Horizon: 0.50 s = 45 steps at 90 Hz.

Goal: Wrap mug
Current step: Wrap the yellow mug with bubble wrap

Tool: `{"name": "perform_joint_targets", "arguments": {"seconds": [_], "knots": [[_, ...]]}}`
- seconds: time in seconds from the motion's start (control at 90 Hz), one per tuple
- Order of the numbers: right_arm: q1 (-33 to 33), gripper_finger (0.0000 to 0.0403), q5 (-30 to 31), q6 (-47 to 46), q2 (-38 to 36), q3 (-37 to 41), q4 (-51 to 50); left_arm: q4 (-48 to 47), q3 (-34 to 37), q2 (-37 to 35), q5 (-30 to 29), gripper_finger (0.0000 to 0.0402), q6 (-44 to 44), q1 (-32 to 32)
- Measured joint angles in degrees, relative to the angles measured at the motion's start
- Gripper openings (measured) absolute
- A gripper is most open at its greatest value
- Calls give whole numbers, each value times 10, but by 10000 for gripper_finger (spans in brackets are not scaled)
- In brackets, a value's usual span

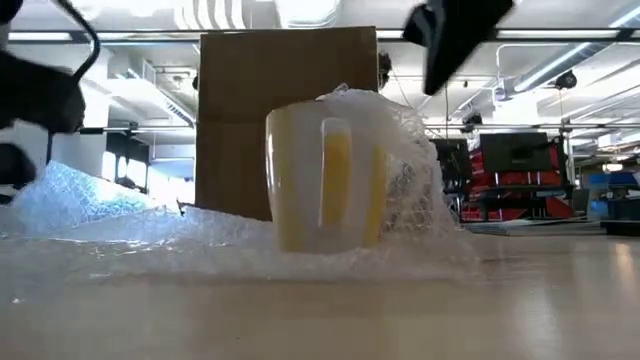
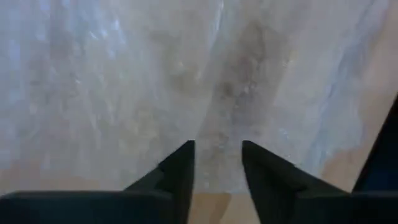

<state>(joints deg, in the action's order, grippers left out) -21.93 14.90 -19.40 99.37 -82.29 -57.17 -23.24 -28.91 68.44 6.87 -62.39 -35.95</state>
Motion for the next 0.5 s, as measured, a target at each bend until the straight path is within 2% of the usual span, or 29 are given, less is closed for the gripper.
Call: {"name": "perform_joint_targets", "arguments": {"seconds": [0.1, 0.222, 0.378, 0.5], "knots": [[-3, 14, 15, -23, 3, 55, 50, 44, 10, 28, -8, 176, 0, -2], [-3, 14, 18, -27, 1, 110, 154, 51, 12, 78, -36, 178, 2, 0], [-2, 14, 19, -32, 2, 152, 240, 48, 3, 115, -52, 146, 22, 1], [-2, 14, 19, -33, 2, 159, 270, 46, -4, 121, -100, 92, 40, 1]]}}
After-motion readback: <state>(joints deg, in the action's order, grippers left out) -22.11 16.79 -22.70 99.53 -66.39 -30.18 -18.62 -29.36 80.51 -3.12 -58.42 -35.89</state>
